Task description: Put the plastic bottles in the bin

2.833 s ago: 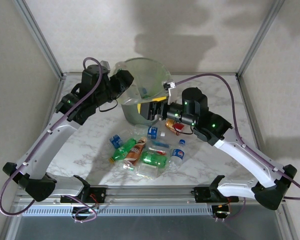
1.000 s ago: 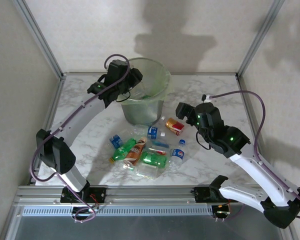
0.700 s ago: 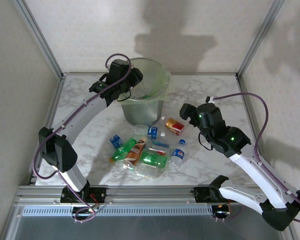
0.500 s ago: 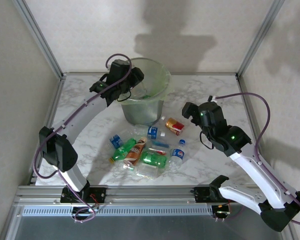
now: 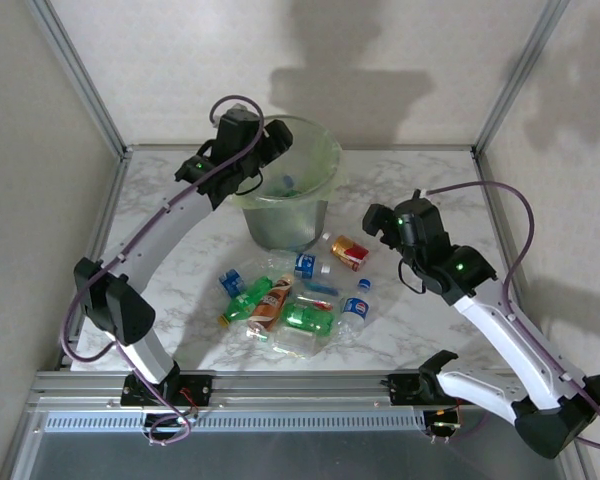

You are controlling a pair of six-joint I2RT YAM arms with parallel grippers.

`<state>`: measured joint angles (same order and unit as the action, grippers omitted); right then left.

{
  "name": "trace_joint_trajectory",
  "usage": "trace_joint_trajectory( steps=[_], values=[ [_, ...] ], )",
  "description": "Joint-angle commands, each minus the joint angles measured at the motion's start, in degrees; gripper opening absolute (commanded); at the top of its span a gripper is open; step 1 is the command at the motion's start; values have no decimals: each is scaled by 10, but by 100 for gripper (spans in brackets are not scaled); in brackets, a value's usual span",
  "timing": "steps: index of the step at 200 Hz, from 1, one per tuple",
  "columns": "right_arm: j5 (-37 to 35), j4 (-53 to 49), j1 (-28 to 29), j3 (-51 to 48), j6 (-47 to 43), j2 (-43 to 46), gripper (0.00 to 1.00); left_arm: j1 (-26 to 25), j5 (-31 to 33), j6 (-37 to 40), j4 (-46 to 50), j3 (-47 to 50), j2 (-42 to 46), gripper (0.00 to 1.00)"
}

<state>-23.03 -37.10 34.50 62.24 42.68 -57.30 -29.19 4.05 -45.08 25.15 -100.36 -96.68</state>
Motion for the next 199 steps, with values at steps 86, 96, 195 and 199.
trace_joint_trajectory(
  steps=[86, 96, 195, 199],
  values=[
    [106, 66, -25, -24, -91, -109, 99, 12, 20, 89, -117, 178, 287, 94],
    [112, 74, -27, -30, -96, -122, 99, 15, 18, 83, -124, 203, 305, 95],
    [137, 140, -30, -56, -140, -245, 99, 49, -15, 34, -125, 302, 368, 95],
    [136, 142, -31, -55, -143, -251, 99, 50, -15, 33, -124, 305, 368, 94]
  ],
)
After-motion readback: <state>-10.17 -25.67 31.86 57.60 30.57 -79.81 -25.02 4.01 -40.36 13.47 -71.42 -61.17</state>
